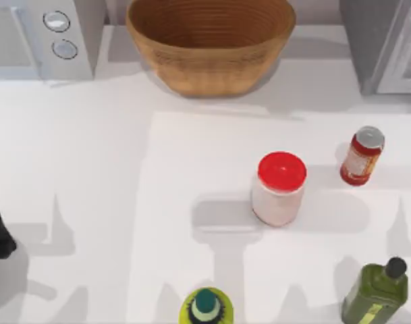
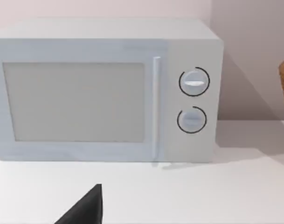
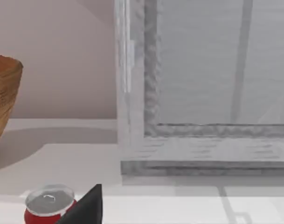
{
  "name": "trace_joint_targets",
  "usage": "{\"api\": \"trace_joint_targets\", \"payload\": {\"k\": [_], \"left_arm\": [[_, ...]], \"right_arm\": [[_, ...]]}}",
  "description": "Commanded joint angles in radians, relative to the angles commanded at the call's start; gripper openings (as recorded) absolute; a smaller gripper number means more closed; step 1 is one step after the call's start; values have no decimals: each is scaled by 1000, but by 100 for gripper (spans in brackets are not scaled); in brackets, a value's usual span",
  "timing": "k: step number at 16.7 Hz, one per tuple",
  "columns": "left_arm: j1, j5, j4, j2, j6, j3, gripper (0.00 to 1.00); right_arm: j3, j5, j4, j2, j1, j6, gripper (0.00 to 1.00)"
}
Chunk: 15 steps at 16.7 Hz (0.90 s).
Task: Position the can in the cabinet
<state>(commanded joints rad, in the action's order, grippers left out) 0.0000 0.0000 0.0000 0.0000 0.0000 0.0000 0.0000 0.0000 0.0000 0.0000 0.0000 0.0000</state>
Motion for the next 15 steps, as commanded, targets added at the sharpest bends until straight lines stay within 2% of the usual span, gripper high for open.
{"api": "trace_joint_targets", "payload": {"k": [4,7,11,15], "left_arm": [[0,0,0,0,0,0,100],[0,0,0,0,0,0,100],[0,0,0,0,0,0,100],[0,0,0,0,0,0,100]], "right_arm": [[9,4,18,33,22,2,100],[44,29,85,161,90,16,100],[126,101,229,476,203,64,100],[231,201,405,931,310,134,100]]}}
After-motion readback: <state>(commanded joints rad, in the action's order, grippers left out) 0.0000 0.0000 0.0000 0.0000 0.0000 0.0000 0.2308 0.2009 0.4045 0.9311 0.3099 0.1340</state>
